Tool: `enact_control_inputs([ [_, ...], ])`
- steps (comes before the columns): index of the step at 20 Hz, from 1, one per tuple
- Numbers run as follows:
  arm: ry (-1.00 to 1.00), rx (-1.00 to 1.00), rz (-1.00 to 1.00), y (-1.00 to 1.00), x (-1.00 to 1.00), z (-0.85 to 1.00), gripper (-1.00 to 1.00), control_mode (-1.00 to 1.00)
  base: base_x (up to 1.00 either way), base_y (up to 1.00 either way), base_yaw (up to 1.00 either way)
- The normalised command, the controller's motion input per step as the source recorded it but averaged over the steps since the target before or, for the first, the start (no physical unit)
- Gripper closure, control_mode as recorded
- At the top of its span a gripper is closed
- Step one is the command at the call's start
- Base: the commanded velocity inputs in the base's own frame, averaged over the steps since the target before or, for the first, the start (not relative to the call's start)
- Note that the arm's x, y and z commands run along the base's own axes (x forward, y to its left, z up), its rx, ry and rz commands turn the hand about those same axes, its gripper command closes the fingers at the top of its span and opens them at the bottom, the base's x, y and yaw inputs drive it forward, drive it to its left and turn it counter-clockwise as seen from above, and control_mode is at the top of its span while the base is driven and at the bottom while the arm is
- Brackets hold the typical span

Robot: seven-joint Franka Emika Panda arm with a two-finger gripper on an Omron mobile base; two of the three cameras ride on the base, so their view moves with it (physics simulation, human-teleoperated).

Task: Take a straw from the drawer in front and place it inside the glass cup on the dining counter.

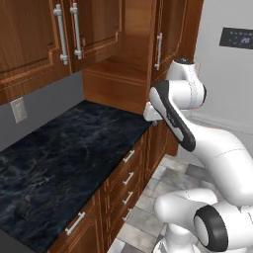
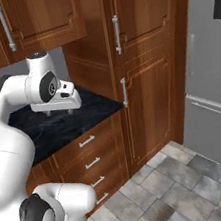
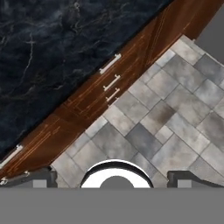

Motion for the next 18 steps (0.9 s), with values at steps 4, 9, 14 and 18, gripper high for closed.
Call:
enact_control_inputs([
  [4, 0.0, 0.0, 0.0, 0.0, 0.0, 0.0, -1.0, 1.0, 0.0, 0.49, -0.36],
  [9, 0.02, 0.11, -0.23, 0.07, 0.0, -0.07, -1.0, -1.0, 0.0, 0.0, 0.0],
  [14, 0.0, 0.4, -0.1, -0.62, 0.0, -0.18, -1.0, -1.0, 0.0, 0.0, 0.0],
  [18, 0.0, 0.47, 0.0, -0.98, 0.01, -0.36, -1.0, -1.0, 0.0, 0.0, 0.0],
])
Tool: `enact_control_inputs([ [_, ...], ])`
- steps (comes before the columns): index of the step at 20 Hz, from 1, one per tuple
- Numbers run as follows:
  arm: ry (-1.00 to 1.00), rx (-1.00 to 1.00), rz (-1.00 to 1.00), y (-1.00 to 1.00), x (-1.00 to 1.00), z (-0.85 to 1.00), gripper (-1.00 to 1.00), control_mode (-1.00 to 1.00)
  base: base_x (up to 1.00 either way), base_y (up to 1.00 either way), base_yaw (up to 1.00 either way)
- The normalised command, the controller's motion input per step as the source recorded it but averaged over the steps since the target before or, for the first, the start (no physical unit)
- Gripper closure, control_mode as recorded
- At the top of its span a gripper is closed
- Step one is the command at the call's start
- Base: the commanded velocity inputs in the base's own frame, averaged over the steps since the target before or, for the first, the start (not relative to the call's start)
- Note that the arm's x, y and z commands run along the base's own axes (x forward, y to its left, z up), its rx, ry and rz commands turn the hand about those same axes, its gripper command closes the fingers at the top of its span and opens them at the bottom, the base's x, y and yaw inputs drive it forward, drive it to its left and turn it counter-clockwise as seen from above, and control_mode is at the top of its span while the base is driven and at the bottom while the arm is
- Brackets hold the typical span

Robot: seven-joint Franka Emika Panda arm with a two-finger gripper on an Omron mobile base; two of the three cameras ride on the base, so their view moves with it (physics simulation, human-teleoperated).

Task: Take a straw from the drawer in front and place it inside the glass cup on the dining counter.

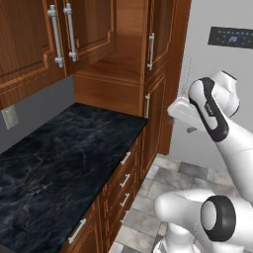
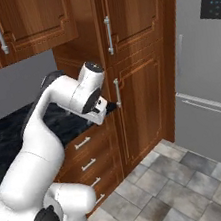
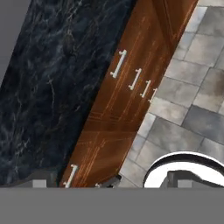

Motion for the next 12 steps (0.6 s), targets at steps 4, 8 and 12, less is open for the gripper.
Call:
enact_control_inputs([
  [4, 0.0, 0.41, 0.01, -0.77, 0.02, -0.53, -1.0, -1.0, 0.0, 0.0, 0.0],
  [8, 0.0, 0.32, 0.03, -0.32, 0.31, -0.73, -1.0, -1.0, 0.0, 0.0, 0.0],
  [12, 0.0, 0.26, 0.07, -0.03, 0.54, -0.81, -1.0, -1.0, 0.0, 0.0, 0.0],
])
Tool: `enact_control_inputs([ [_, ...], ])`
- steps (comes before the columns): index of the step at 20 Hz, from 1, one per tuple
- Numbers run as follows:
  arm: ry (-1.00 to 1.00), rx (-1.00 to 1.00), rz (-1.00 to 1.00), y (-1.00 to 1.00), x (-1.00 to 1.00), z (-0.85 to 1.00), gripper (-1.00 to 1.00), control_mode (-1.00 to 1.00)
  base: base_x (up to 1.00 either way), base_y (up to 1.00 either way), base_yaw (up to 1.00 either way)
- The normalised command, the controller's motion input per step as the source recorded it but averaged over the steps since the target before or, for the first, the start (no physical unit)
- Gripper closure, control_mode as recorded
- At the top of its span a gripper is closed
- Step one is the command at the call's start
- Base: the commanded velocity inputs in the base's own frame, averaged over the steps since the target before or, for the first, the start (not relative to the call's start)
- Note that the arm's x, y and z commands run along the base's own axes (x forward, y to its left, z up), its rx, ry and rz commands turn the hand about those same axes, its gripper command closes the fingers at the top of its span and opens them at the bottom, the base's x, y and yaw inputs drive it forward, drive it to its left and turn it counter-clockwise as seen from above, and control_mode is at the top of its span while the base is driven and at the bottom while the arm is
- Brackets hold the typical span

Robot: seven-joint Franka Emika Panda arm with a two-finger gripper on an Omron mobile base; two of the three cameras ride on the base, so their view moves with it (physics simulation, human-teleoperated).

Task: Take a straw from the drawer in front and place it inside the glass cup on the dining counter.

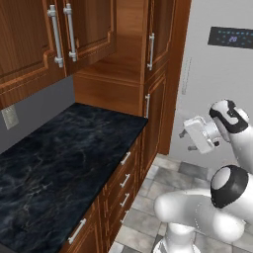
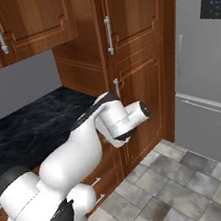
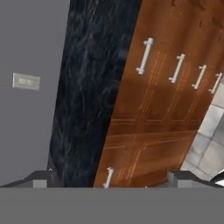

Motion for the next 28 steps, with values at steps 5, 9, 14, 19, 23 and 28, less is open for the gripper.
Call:
enact_control_inputs([
  [5, 0.0, 0.25, 0.05, 0.02, 0.44, -0.72, -1.0, -1.0, 0.0, 0.0, 0.0],
  [9, 0.0, 0.25, 0.02, 0.06, 0.39, -0.46, -1.0, -1.0, 0.0, 0.0, 0.0],
  [14, 0.0, 0.21, 0.01, 0.17, 0.36, -0.45, -1.0, -1.0, 0.0, 0.0, 0.0],
  [19, 0.0, 0.17, 0.01, 0.34, 0.38, -0.51, -1.0, -1.0, 0.0, 0.0, 0.0],
  [23, 0.0, 0.15, 0.01, 0.28, 0.49, -0.58, -1.0, -1.0, 0.0, 0.0, 0.0],
  [28, 0.0, 0.1, 0.01, 0.21, 0.5, -0.47, -1.0, -1.0, 0.0, 0.0, 0.0],
])
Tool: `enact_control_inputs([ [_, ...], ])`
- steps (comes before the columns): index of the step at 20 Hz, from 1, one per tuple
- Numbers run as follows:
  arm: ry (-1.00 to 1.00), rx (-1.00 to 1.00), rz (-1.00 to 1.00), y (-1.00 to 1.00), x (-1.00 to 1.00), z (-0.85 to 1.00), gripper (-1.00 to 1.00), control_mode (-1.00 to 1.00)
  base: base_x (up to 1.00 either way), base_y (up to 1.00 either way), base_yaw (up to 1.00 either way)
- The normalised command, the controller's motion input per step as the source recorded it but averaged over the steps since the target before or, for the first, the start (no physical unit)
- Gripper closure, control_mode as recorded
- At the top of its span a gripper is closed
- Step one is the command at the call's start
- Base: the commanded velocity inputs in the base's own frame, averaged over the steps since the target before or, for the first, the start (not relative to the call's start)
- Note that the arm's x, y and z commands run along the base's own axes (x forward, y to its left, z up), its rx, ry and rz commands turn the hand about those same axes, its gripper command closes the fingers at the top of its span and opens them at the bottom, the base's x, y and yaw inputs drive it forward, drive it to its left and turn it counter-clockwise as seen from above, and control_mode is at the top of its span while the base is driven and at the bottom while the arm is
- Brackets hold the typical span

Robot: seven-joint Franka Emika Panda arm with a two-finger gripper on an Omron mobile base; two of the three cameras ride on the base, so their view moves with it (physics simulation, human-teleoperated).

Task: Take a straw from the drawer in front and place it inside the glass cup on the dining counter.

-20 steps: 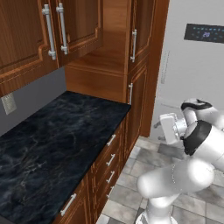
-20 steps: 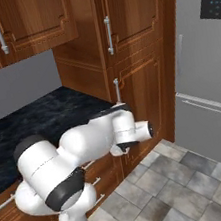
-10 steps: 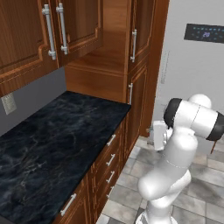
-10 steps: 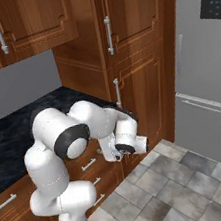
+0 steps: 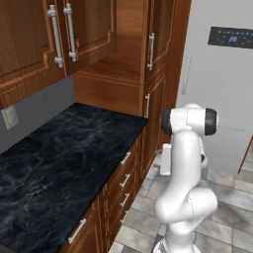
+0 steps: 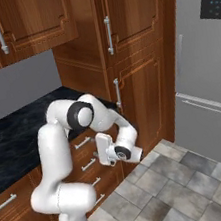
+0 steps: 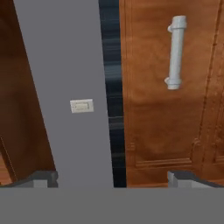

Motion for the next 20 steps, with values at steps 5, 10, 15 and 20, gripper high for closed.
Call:
enact_control_inputs([
  [5, 0.0, 0.06, 0.02, 0.18, 0.43, -0.39, -1.0, -1.0, 0.0, 0.0, 0.0],
  [10, -0.06, 0.01, 0.04, 0.14, 0.34, -0.33, -1.0, -1.0, 0.0, 0.0, 0.0],
  [15, -0.14, 0.0, 0.0, 0.1, 0.37, -0.06, -1.0, -1.0, 0.0, 0.0, 0.0],
  [20, -0.12, -0.05, 0.0, 0.09, 0.35, -0.07, -1.0, -1.0, 0.0, 0.0, 0.0],
])
